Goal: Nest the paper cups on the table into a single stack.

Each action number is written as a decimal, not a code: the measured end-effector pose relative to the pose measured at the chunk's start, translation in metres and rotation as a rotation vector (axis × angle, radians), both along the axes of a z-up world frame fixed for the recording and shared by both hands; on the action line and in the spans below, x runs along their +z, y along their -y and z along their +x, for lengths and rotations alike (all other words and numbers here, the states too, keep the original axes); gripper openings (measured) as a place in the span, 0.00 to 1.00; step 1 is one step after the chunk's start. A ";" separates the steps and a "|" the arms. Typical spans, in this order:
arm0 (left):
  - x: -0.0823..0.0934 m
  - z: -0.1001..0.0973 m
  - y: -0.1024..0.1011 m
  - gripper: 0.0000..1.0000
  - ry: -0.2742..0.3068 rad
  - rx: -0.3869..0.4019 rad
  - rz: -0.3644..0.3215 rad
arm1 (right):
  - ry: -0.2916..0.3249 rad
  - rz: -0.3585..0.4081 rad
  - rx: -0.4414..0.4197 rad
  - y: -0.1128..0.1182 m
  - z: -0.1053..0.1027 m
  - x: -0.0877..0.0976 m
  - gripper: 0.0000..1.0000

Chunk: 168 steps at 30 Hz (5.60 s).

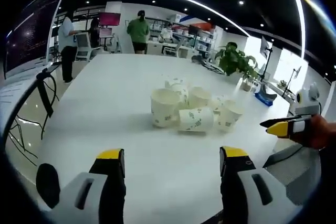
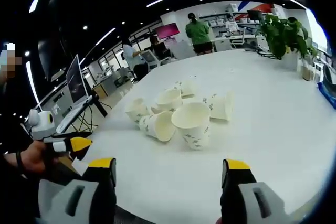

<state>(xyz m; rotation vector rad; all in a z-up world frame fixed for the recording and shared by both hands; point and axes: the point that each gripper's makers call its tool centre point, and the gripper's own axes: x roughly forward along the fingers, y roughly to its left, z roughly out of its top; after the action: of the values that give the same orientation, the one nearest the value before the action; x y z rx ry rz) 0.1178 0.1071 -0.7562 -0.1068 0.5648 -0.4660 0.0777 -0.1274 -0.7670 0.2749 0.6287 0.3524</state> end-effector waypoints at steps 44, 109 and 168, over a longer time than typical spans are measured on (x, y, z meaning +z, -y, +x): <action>-0.002 -0.002 0.004 0.72 -0.009 -0.015 -0.001 | -0.011 -0.011 0.011 0.001 0.002 0.000 0.79; -0.007 -0.007 -0.004 0.70 -0.009 0.017 -0.023 | -0.263 -0.390 0.552 -0.034 0.082 -0.035 0.49; -0.009 -0.009 -0.006 0.68 -0.008 -0.010 0.001 | -0.284 -0.617 0.869 -0.076 0.053 -0.038 0.00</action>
<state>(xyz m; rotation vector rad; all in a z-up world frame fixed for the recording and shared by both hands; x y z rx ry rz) 0.1092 0.1130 -0.7653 -0.1047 0.5737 -0.4749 0.1311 -0.0509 -0.8052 -0.5771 1.0889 0.9318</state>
